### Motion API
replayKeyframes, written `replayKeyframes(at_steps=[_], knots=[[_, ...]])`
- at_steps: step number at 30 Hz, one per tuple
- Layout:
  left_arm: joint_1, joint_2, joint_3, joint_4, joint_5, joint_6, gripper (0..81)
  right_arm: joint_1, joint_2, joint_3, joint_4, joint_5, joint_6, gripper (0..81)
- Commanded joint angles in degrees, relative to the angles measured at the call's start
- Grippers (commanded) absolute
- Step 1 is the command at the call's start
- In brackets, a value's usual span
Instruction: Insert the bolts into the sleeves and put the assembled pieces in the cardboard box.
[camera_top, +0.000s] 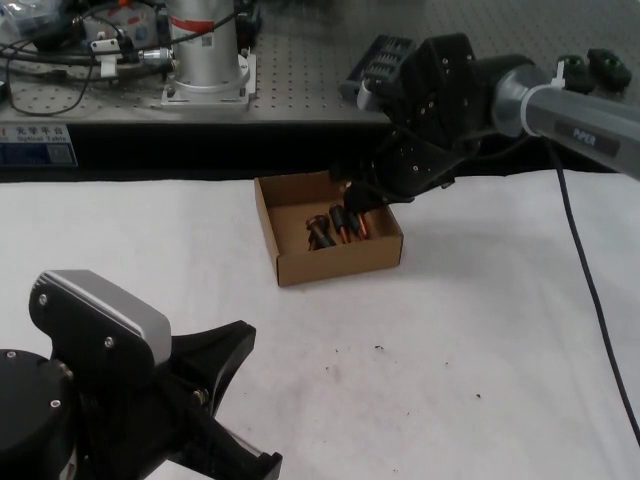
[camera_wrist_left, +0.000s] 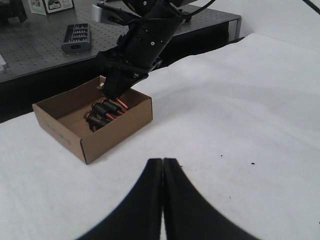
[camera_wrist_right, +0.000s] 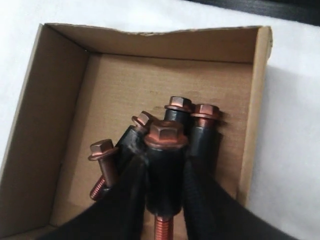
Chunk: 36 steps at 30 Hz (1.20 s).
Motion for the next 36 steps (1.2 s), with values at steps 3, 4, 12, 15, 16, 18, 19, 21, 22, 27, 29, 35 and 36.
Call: replayKeyframes(at_steps=[3, 4, 12, 15, 16, 18, 19, 21, 22, 27, 29, 35, 36], knots=[[-0.1, -0.6, -0.6, -0.2, -0.8, 0.6, 0.7, -0.4, -0.3, -0.7, -0.7, -4.0, -0.1, 27.0], [-0.1, -0.6, -0.6, -0.2, -0.8, 0.6, 0.7, -0.4, -0.3, -0.7, -0.7, -4.5, 0.2, 27.0], [-0.1, -0.6, -0.6, -0.2, -0.8, 0.6, 0.7, 0.2, -2.1, -0.9, -0.5, -6.3, 1.2, 35.1], [-0.1, -0.6, -0.6, -0.2, -0.8, 0.6, 0.7, 0.5, -4.2, -0.9, -0.3, -8.6, 1.2, 34.9], [-0.1, -0.6, -0.6, -0.2, -0.8, 0.6, 0.7, 0.7, -5.2, -0.9, 0.4, -8.9, 1.0, 34.9], [-0.1, -0.6, -0.6, -0.3, -0.8, 0.6, 0.7, 1.0, -7.6, -0.9, 2.7, -8.9, -1.0, 34.9], [-0.1, -0.6, -0.6, -0.6, -0.8, 0.6, 0.7, 1.3, -8.8, -0.9, 4.5, -8.9, -3.1, 34.9], [-0.1, -0.6, -0.6, -1.4, -0.8, 0.6, 0.7, 1.8, -11.1, -0.9, 8.7, -7.7, -6.9, 34.9], [-0.1, -0.6, -0.6, -1.8, -0.8, 0.6, 0.7, 2.1, -12.3, -0.9, 11.1, -6.1, -8.9, 34.9], [-0.1, -0.6, -0.6, -2.8, -5.5, 0.6, 0.7, 3.7, -17.9, -0.6, 21.0, 2.6, -15.0, 34.9], [-0.1, -0.6, -0.6, -2.8, -7.1, 0.6, 0.7, 4.2, -20.1, 0.5, 22.5, 2.5, -15.4, 34.9], [-0.1, -0.6, -0.4, -3.1, -7.2, 0.5, 0.7, 6.1, -30.5, 9.6, 20.7, 2.5, -15.5, 30.9], [-0.1, -0.6, -0.1, -3.6, -7.2, 0.0, 0.7, 6.4, -32.8, 12.1, 19.4, 2.5, -15.5, 28.9]])
